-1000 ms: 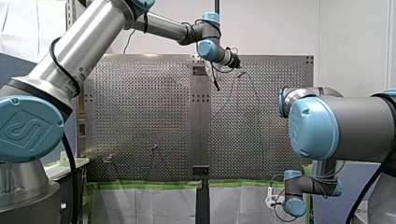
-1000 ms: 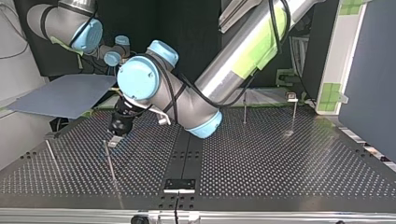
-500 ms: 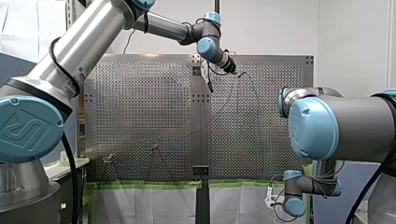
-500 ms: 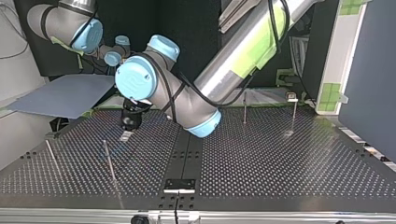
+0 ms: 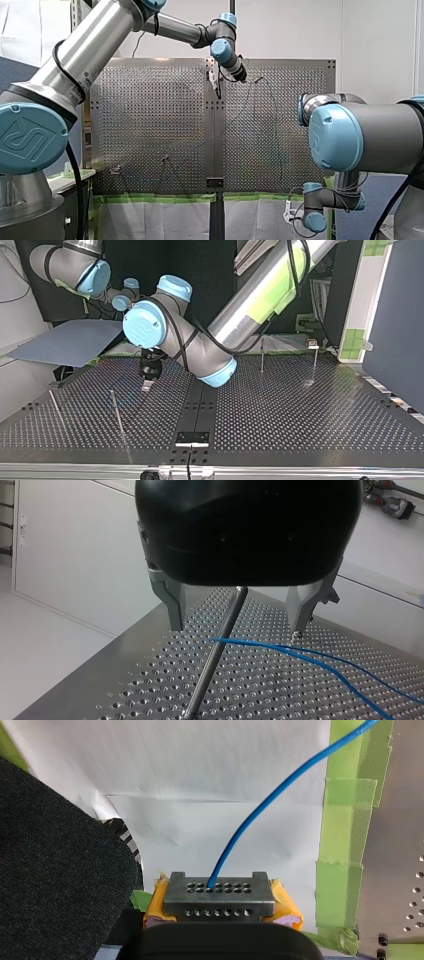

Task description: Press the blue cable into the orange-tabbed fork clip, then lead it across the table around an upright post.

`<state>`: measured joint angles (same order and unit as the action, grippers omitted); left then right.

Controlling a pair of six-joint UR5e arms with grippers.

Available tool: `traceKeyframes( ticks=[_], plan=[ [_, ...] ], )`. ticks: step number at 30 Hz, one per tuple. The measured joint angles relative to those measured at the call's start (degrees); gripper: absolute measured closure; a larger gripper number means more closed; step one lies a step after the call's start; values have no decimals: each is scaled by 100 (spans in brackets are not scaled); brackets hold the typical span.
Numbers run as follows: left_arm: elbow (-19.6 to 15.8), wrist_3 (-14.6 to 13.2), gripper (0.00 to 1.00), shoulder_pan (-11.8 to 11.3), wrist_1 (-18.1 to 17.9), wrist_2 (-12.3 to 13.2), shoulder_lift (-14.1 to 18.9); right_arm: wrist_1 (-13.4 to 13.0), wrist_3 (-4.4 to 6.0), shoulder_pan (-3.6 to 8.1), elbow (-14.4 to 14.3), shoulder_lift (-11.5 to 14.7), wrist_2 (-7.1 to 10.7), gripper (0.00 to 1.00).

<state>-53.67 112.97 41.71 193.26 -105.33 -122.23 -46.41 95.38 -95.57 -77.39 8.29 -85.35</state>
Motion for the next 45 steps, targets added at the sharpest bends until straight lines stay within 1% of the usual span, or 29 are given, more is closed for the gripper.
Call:
traceKeyframes(
  ticks=[9, 12, 15, 22, 24, 31, 37, 41, 45],
  plan=[
    [1, -41, 0, 5, 1, -21, 3, 2, 1, -11, -2, -2, 2, 100],
    [1, 19, 0, 15, -20, 30, 2, 6, 0, -17, -1, -2, 4, 100],
    [2, 169, 0, 33, -134, 161, 2, 8, 0, -16, -1, -3, 2, 100],
    [1, 589, 0, 129, -532, 542, -3, 2, 2, -18, -1, -4, 0, 100],
    [2, 685, 0, 146, -630, 587, -5, 0, 5, -18, -1, -4, 0, 100],
    [1, 1082, 0, 131, -1028, 576, -23, -8, 12, -16, 0, -5, 26, 100],
    [2, 1407, 0, 125, -1208, 743, -243, -3, 20, -17, -2, -6, 49, 100],
    [2, 1593, 0, 108, -1232, 670, -401, 5, 39, -18, -3, -6, 58, 100],
    [1, 1770, 0, 87, -1244, 513, -452, 3, 50, -19, -5, -6, 71, 100]
  ],
)
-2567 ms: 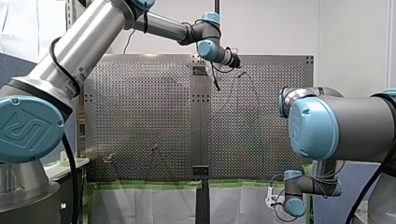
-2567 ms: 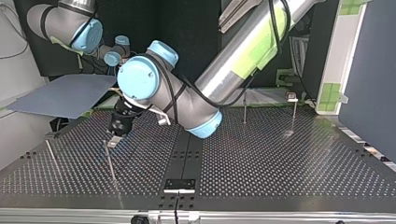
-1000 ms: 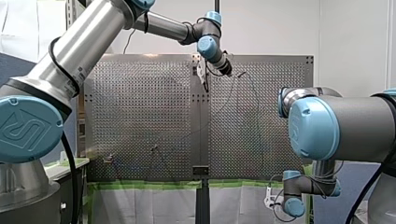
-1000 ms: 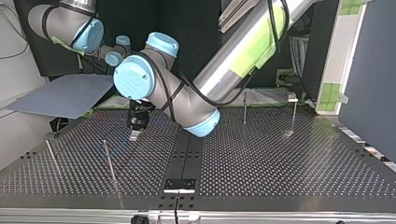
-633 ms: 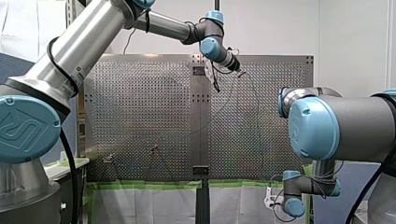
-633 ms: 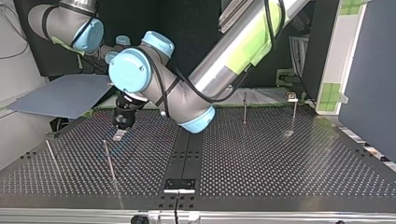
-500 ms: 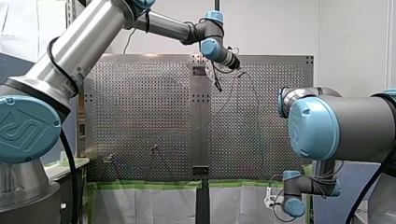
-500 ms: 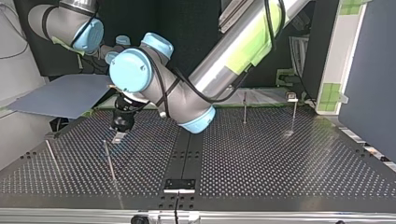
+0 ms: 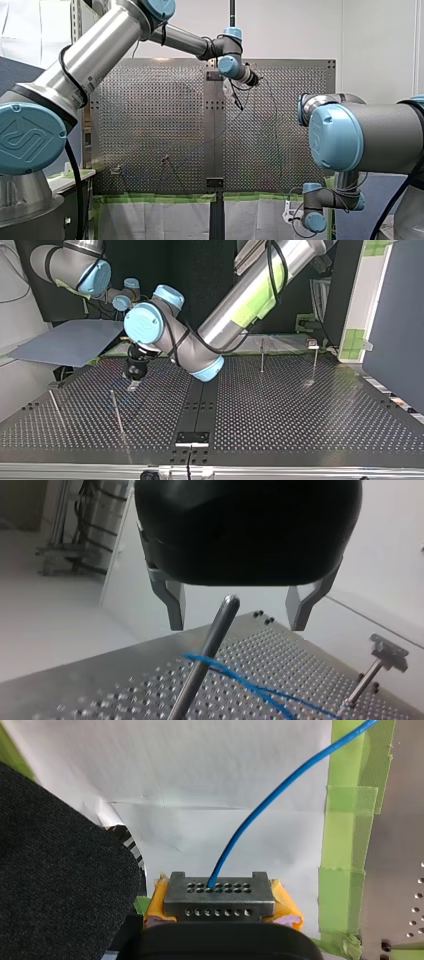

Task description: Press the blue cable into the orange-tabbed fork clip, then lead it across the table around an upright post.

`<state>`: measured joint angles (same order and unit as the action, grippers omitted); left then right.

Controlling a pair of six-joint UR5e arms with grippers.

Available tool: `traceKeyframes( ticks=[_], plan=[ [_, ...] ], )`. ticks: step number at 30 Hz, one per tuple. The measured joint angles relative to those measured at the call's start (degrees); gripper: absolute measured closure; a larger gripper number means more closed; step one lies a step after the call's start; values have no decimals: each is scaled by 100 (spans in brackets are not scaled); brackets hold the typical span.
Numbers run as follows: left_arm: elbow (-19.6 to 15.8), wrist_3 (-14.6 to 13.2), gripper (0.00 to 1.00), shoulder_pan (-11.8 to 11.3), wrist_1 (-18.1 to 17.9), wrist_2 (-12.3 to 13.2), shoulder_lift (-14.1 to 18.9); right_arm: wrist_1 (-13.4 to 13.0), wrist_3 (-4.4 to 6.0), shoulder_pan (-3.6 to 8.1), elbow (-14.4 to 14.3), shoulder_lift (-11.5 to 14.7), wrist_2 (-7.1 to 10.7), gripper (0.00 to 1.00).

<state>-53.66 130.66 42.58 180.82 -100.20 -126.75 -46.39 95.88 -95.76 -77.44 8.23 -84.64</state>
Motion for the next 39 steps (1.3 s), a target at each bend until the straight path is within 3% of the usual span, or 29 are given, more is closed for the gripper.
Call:
traceKeyframes(
  ticks=[7, 16, 22, 33, 39],
  plan=[
    [0, 320, 0, -34, -191, -136, -16, -10, 10, 1, 0, 0, 24, 100],
    [0, 723, 0, -98, -366, -104, -43, -12, 12, -6, 1, -5, 26, 100],
    [1, 969, 0, -215, -232, -77, -269, -7, 12, -23, 1, -7, 26, 100],
    [1, 1003, 0, -585, -357, -58, -453, -2, 12, -45, 0, -8, 43, 100],
    [-1, 809, 0, -747, -292, -105, -613, -6, 12, -56, -2, -11, 43, 100]
  ],
)
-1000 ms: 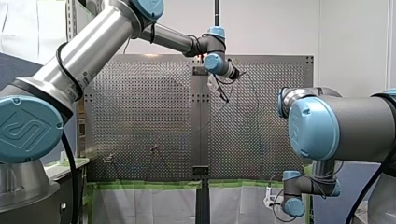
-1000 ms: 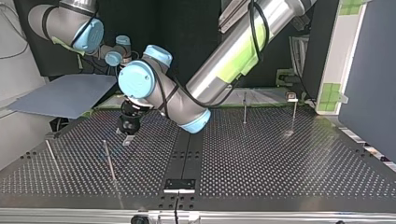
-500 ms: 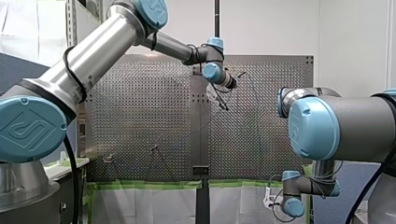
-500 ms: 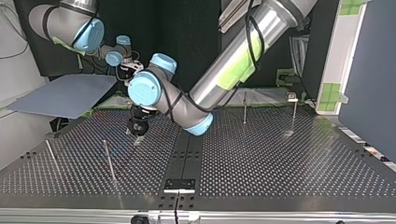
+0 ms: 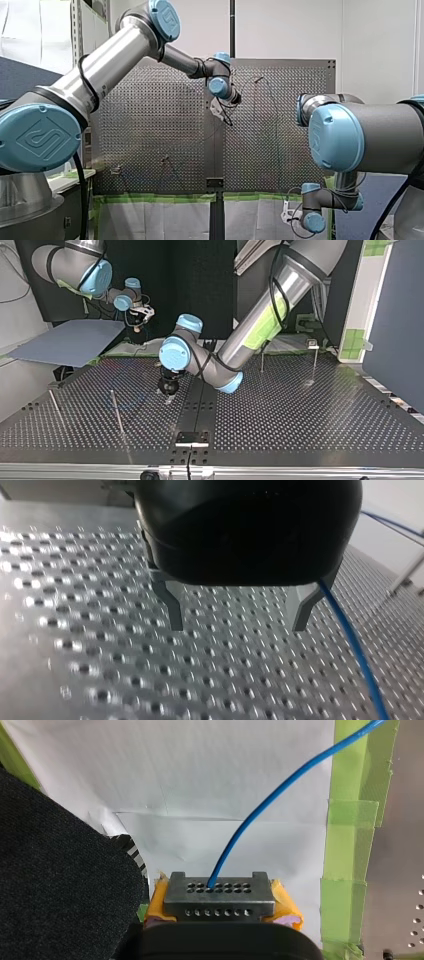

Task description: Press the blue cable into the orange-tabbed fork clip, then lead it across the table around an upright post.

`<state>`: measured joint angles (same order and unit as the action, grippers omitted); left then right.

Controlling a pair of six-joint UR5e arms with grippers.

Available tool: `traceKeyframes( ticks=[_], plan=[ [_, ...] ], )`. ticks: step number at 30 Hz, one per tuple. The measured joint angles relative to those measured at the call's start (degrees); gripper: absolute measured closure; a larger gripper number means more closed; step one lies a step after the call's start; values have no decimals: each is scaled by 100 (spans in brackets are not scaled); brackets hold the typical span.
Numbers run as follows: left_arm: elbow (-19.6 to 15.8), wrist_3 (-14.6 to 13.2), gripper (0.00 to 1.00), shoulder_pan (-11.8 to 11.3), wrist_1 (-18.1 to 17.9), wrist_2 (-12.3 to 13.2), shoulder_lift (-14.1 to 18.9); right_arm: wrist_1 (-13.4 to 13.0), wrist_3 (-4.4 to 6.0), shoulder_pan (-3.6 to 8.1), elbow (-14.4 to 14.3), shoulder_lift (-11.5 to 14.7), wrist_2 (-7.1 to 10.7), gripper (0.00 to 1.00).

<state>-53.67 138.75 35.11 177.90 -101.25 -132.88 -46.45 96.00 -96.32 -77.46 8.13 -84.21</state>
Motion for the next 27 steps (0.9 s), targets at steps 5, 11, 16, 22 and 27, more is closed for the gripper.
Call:
traceKeyframes(
  ticks=[5, 11, 16, 22, 27],
  plan=[
    [-1, -251, 0, 13, 229, -219, -47, -4, -2, -4, 3, -3, 0, 100],
    [-7, -585, 0, 35, 561, -549, -79, 4, -10, -6, 3, -6, 0, 100],
    [-19, -844, 0, 38, 818, -808, -250, 11, -16, -13, 1, -7, 0, 100],
    [-126, -1143, 0, 0, 1079, -1037, -536, 13, -18, -14, -1, -7, 0, 100],
    [-359, -1398, 0, -88, 968, -987, -665, 12, -18, -15, 0, -10, 0, 100]
  ],
)
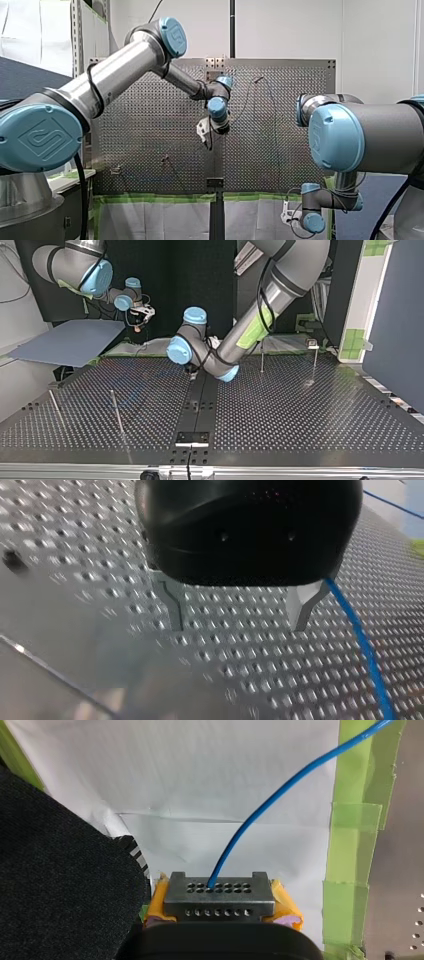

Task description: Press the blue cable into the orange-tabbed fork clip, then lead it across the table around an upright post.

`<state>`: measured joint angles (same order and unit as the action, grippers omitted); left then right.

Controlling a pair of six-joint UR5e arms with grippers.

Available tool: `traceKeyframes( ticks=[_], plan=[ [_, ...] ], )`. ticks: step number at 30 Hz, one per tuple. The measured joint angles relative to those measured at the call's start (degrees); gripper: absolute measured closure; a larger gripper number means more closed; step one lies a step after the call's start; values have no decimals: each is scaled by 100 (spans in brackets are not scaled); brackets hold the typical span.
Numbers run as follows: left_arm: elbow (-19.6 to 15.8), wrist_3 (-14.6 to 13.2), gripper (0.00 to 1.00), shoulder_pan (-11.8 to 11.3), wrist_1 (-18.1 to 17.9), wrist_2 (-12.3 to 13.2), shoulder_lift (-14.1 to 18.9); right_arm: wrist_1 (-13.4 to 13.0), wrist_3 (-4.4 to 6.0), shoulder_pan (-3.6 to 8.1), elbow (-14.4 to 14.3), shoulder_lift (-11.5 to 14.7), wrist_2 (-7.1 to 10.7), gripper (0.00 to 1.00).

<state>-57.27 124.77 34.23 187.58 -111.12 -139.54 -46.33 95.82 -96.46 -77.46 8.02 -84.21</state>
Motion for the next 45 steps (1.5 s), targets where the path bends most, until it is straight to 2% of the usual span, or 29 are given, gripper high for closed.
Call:
traceKeyframes(
  ticks=[8, 15, 23, 29, 38, 45],
  plan=[
    [-371, -345, 0, -244, -333, -1, -21, 3, -4, -19, 3, -8, -7, 100],
    [-674, -415, 0, -390, -439, -73, -20, 9, -8, -41, 1, -14, -33, 100],
    [-1059, -563, 0, -668, -772, 18, -20, 1, -16, -57, 2, -20, -40, 100],
    [-1346, -667, 0, -713, -971, 34, -16, 6, -17, -73, 4, -22, -43, 100],
    [-1776, -721, 0, -729, -795, 32, -16, 6, -17, -79, 3, -23, -44, 100],
    [-2027, -753, 0, -750, -847, 34, -15, -6, -14, -79, 4, -23, -44, 100]
  ],
)
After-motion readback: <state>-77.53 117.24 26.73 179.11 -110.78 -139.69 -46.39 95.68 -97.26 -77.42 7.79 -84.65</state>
